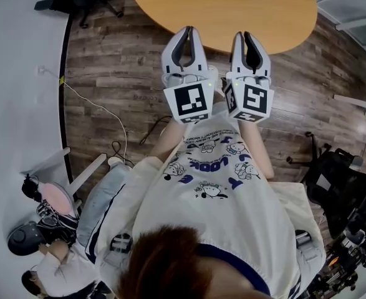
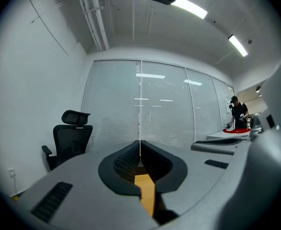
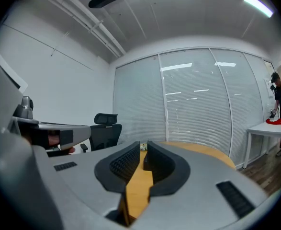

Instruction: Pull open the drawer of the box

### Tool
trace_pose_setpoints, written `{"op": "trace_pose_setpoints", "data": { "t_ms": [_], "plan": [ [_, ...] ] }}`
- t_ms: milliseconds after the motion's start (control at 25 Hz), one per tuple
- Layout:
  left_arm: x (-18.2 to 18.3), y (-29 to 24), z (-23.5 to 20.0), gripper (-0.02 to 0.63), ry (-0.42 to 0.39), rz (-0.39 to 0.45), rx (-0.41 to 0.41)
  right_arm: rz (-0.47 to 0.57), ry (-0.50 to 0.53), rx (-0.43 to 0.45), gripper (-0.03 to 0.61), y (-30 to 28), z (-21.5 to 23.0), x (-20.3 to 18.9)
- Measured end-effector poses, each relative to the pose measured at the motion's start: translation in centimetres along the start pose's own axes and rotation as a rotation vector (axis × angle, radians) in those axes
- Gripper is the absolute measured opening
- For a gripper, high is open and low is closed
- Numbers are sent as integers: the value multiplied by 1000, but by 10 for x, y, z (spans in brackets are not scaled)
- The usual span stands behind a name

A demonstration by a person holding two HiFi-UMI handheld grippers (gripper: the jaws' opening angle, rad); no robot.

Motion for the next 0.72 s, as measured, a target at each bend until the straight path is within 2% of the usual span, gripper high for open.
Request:
{"op": "trace_pose_setpoints", "data": {
  "t_ms": [720],
  "plan": [
    [-19,-116,10,18,-12,-48,43,-44,-33,50,43,-109,53,-13]
  ]
}}
Point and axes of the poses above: the fingertips, and each gripper's own axes: y backward along the fingers, z to its right, x out of its top, the point moved 3 cm from there along y, backward along the fingers, and after that the axes turned 4 degrees about z, right-handed, at the moved point
